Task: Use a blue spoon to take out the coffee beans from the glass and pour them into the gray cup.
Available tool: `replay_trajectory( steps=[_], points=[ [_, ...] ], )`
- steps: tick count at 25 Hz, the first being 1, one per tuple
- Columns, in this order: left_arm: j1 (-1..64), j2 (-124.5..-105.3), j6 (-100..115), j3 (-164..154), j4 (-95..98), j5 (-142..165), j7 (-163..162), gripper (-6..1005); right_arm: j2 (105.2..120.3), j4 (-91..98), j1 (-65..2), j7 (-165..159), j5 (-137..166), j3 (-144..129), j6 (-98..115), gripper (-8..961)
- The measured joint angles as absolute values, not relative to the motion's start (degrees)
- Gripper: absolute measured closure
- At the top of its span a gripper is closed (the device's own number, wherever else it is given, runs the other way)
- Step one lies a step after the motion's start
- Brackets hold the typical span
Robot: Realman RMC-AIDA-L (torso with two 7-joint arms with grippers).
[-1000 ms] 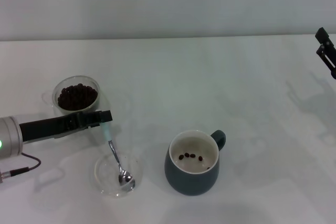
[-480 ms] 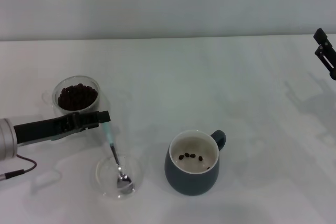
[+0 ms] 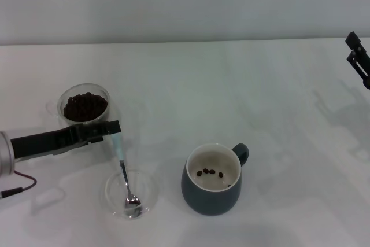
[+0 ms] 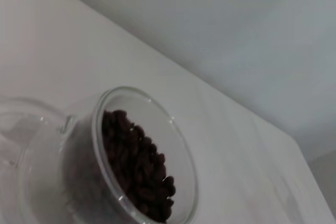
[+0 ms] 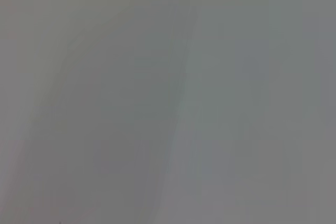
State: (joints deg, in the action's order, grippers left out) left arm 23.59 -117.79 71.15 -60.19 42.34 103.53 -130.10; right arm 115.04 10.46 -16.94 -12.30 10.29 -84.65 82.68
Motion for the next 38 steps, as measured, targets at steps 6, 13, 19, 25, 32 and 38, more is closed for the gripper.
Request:
replay_trajectory(
  steps=[6,13,19,25,32,38],
  points=[
    [20.9,-118.09,72.2,-60.1,47.0,100.3,-127.3,282,115.04,10.5,-16.6,-12.3,10.2,-84.6,83.0,216],
    [17.5,-118.0,75.8,-58.8,50.0,88.5,-114.9,285,115.02,10.7,-16.4,-12.6,9.9,-84.3,83.6,216],
    [15.4,-118.84,77.1,-56.2,48.9,82.4,-101.8,285,114.95,10.9,-16.4,-12.7,9.8,-84.3,83.9,215],
    [14.3,-118.87,78.3,-56.2,43.9,72.7,-89.4,286,114.96,10.5,-16.4,-12.7,9.8,-84.3,85.1,215],
    [14.2,-118.83,78.8,-55.9,39.6,66.1,-79.6,285,114.8,10.9,-15.1,-12.7,9.8,-83.4,86.3,217],
    [14.2,-118.97,80.5,-56.2,34.6,60.4,-68.8,285,114.7,10.6,-14.1,-12.8,9.9,-79.8,88.4,217]
  ],
)
